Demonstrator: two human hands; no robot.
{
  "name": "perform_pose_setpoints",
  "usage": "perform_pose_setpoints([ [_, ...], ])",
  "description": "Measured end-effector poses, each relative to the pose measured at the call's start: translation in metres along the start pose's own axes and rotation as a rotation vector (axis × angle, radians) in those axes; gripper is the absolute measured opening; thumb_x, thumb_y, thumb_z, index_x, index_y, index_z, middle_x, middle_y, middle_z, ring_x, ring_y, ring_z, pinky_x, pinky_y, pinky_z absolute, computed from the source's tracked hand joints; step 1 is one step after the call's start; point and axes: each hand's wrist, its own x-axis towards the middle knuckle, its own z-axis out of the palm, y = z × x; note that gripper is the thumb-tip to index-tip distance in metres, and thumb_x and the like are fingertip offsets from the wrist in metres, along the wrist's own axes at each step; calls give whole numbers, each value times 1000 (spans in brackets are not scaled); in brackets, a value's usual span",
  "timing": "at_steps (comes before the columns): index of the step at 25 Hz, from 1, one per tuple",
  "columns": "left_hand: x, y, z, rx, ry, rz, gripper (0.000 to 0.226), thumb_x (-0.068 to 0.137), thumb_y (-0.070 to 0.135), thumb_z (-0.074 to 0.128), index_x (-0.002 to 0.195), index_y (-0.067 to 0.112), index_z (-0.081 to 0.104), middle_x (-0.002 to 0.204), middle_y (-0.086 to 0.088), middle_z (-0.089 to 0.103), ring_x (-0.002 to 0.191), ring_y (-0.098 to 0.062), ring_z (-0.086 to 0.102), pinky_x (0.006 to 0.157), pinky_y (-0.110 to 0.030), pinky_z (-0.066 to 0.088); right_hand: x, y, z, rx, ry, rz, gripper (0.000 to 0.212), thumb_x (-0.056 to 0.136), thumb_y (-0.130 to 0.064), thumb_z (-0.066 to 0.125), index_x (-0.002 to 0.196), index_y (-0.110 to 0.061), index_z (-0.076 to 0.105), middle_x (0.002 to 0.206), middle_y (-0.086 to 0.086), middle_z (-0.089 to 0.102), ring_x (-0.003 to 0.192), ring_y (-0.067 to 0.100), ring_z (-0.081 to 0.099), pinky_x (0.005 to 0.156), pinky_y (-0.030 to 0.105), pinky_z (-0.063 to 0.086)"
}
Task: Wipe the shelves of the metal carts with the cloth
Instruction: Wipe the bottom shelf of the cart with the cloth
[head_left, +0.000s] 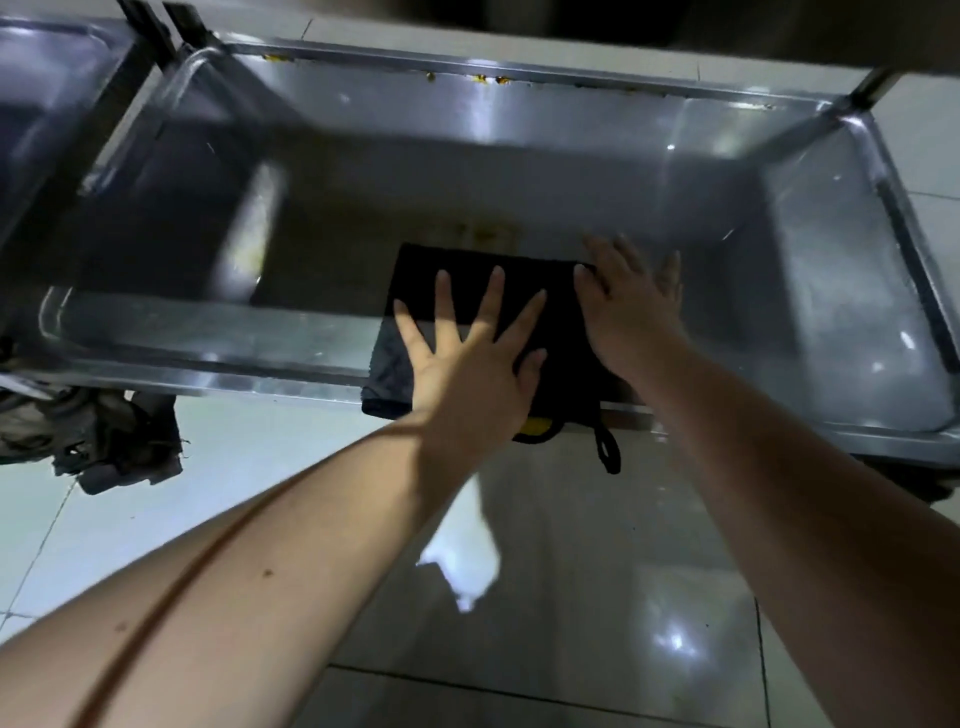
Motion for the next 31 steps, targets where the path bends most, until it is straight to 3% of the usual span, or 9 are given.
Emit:
perform_pose_setpoints([
  [4, -14, -52, 4, 37, 14, 46, 60, 85, 66, -4, 145, 59, -7, 163, 12, -7, 146, -43, -11, 109, -71, -9, -14, 2, 12, -117, 42, -76, 48, 104, -46, 20, 152, -42, 19, 162, -13, 7, 149, 28, -9, 119, 46, -10],
  [9, 21, -67, -3, -3, -51, -96, 66, 83, 80, 12, 143, 61, -8, 162, 10, -16, 144, -44, -20, 103, -74, -13, -14, 1, 18, -352, 17, -89, 56, 99, -58, 17, 152, -47, 3, 163, -10, -6, 148, 34, -15, 117, 51, -12],
  [11, 52, -58, -6, 20, -42, -90, 64, 84, 79, 10, 143, 61, -11, 162, 6, -19, 143, -47, -21, 102, -78, -10, -16, 0, 20, -416, 22, -94, 59, 97, -59, 15, 152, -46, -3, 163, -7, -8, 147, 38, -15, 117, 54, -11],
  [15, 120, -50, -9, 21, -18, -39, 62, 87, 78, 7, 144, 61, -9, 163, 3, -14, 143, -50, -16, 100, -81, -6, -18, 0, 20, -423, 20, -78, 59, 96, -59, 9, 151, -46, -7, 163, -8, -9, 147, 35, -15, 118, 53, -10],
  [18, 142, -48, -13, 9, -35, -58, 64, 86, 80, 8, 145, 59, -6, 163, 2, -13, 143, -49, -16, 100, -80, -8, -18, -1, 20, -375, 22, -71, 58, 97, -59, 14, 151, -48, -4, 163, -10, -6, 148, 30, -15, 118, 51, -10],
  [24, 44, -58, -9, 7, -56, -73, 68, 82, 80, 6, 144, 59, -10, 162, 5, -18, 143, -47, -19, 102, -78, -9, -18, -1, 17, -379, -16, -84, 59, 100, -43, 21, 152, -45, -6, 163, -7, -11, 147, 32, -18, 117, 54, -12],
  [27, -11, -68, -10, 42, -105, -71, 72, 75, 82, 1, 142, 61, -16, 161, 6, -21, 143, -47, -19, 103, -77, -9, -17, -2, 17, -416, -29, -74, 60, 99, -50, 19, 152, -44, -9, 163, -6, -13, 147, 34, -19, 117, 55, -12],
  [31, -4, -71, -11, 32, -111, -69, 72, 73, 84, 3, 139, 63, -17, 160, 7, -23, 142, -47, -22, 100, -79, -10, -20, -3, 22, -427, 10, -70, 62, 96, -61, 14, 152, -45, -7, 163, -6, -11, 147, 36, -16, 117, 55, -10],
])
